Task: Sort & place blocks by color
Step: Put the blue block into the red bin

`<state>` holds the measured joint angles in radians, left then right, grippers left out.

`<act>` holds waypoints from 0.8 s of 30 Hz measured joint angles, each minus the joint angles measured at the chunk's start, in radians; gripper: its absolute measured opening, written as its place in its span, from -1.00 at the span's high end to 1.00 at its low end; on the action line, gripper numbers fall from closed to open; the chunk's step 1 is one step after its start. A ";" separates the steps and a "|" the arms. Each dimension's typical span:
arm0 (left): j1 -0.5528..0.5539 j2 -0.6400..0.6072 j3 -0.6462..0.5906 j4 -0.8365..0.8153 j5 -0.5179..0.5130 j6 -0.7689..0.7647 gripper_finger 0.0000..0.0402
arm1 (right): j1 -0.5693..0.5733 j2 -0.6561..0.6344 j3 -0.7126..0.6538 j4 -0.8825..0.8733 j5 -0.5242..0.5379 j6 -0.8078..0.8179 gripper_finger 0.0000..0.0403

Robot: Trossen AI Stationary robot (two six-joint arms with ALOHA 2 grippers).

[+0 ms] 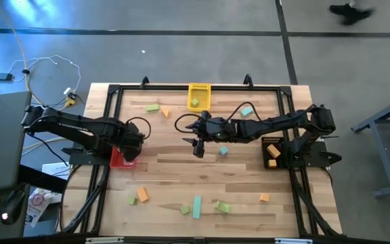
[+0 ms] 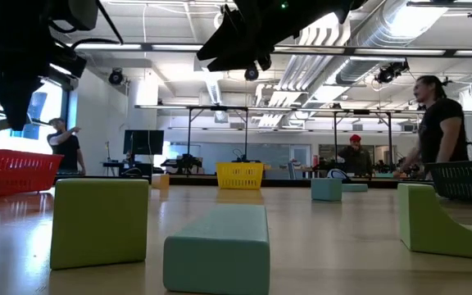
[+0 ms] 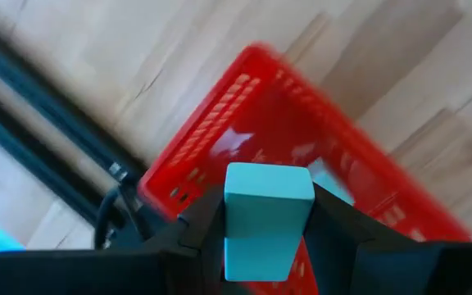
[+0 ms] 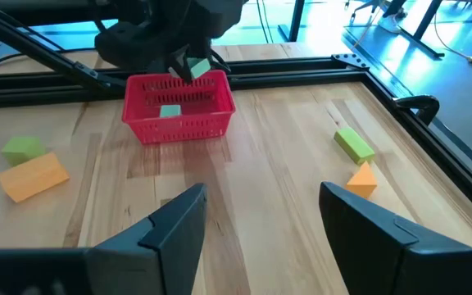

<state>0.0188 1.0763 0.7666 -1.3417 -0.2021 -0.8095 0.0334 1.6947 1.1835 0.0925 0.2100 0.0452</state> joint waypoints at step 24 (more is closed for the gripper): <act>0.000 0.014 0.001 0.025 -0.053 0.009 0.19 | -0.007 0.000 0.000 -0.167 0.250 0.138 -0.10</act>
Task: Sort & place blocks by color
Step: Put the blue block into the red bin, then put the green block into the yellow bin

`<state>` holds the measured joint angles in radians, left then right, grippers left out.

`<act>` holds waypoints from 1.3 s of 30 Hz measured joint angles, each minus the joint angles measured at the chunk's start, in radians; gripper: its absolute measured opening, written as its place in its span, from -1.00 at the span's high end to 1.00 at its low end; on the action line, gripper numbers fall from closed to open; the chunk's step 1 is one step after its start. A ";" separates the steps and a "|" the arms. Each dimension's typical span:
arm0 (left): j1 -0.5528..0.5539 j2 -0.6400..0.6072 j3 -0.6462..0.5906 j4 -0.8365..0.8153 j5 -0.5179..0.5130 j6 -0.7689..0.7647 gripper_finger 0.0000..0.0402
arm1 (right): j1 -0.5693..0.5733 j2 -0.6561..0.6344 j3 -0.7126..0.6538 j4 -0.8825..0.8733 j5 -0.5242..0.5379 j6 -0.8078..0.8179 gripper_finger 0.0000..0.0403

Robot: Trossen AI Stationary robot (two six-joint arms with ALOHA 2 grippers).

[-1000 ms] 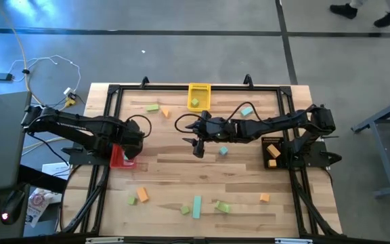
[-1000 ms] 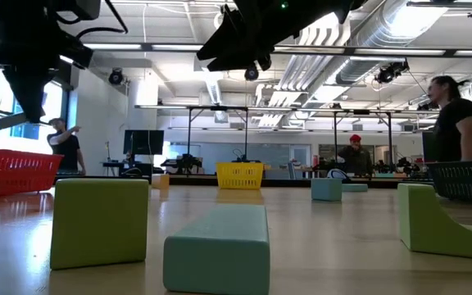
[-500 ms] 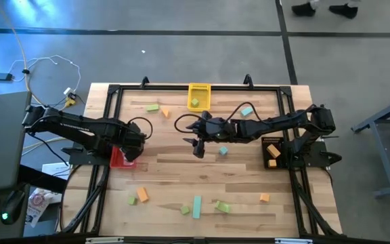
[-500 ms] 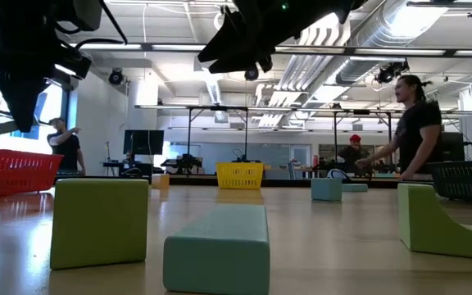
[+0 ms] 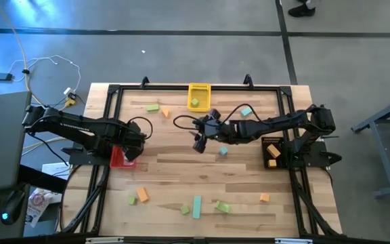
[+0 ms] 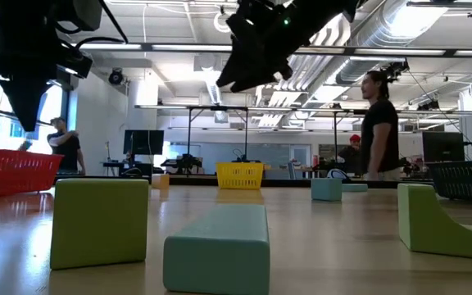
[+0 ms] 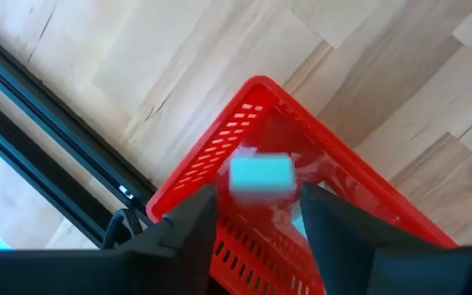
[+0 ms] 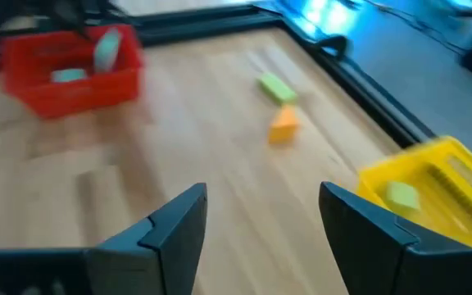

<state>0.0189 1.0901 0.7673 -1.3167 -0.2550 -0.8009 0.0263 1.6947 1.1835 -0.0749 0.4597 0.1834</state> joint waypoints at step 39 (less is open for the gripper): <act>0.000 0.000 0.001 0.223 -0.008 0.211 0.05 | -0.460 0.000 0.000 -0.469 -0.146 0.341 -0.10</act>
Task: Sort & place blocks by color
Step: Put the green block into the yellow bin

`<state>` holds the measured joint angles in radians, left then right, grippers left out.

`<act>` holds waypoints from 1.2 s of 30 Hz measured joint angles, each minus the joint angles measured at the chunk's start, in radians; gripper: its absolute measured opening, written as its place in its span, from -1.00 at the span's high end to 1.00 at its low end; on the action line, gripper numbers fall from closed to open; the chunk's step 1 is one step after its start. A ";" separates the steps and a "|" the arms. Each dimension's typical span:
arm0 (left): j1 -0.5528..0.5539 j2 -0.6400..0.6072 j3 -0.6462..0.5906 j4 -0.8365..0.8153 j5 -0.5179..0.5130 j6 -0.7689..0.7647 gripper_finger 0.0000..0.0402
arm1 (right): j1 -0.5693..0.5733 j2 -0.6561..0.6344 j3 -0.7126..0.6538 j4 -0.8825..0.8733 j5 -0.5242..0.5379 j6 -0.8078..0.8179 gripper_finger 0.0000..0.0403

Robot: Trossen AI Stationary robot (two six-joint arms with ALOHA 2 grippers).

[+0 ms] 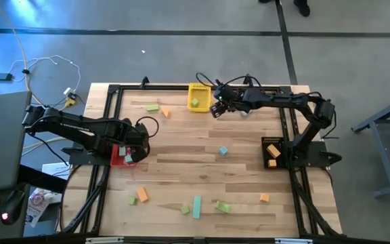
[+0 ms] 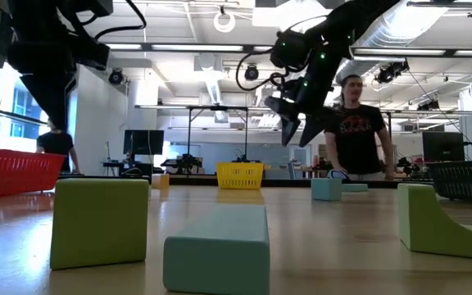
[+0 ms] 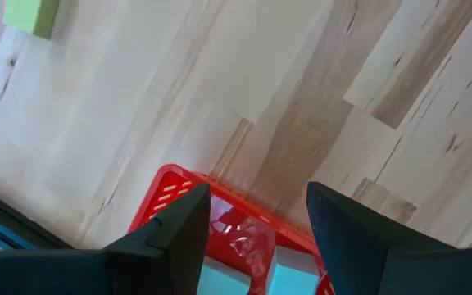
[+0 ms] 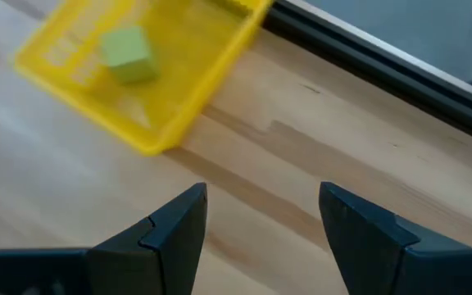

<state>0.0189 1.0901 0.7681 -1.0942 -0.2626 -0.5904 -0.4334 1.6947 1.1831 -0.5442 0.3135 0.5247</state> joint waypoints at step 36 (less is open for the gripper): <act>0.000 0.000 0.000 0.054 -0.014 0.019 0.06 | 0.386 0.000 0.000 -0.365 -0.307 0.229 -0.10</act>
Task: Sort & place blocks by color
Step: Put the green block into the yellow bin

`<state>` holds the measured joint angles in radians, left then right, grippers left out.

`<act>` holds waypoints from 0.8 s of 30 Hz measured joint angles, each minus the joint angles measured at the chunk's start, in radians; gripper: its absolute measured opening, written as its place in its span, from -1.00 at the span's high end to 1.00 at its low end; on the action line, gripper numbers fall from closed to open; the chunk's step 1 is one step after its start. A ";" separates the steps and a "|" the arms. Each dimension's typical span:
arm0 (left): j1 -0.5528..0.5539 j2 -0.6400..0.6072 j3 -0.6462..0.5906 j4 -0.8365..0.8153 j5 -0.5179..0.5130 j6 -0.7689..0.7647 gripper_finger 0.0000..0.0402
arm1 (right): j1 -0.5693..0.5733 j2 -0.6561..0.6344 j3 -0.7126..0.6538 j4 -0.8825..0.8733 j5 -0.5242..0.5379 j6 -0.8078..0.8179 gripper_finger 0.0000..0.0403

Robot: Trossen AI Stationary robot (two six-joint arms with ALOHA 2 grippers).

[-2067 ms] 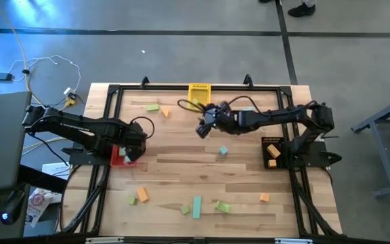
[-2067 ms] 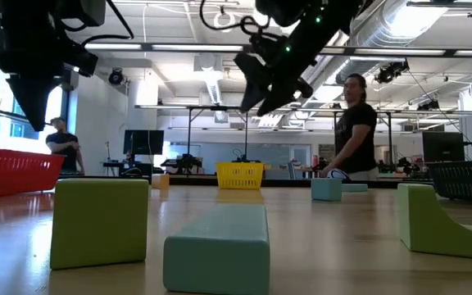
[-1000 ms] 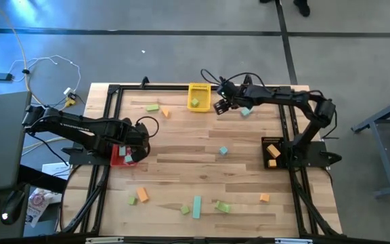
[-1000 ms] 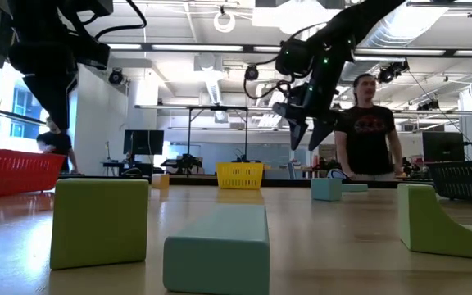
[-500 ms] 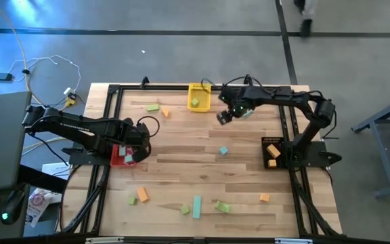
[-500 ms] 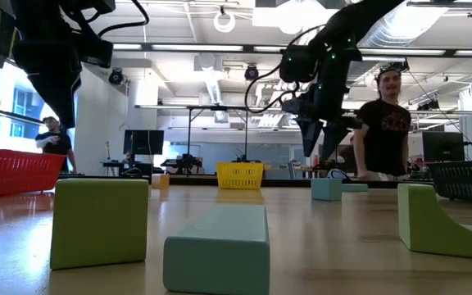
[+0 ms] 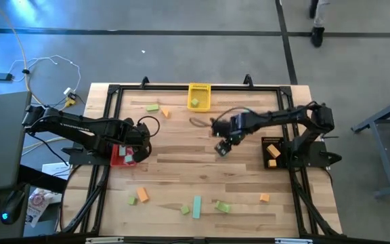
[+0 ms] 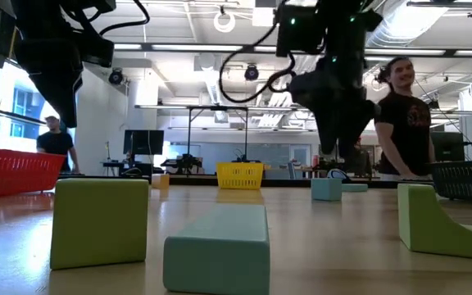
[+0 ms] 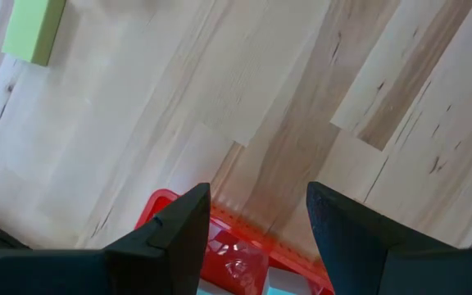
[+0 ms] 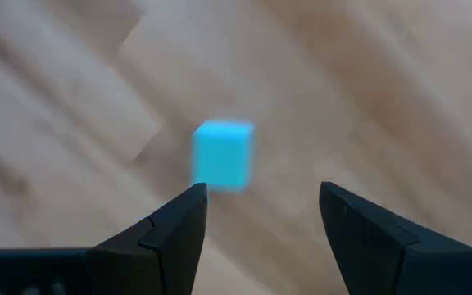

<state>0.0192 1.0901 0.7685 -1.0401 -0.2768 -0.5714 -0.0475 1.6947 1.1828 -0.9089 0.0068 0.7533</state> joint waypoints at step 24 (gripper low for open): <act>0.000 0.000 0.000 0.112 0.001 0.025 0.05 | 0.630 0.000 0.000 0.379 0.237 0.324 -0.10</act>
<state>0.0191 1.0901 0.7685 -0.9282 -0.2758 -0.5462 0.5822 1.6947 1.1828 -0.5294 0.2439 1.0771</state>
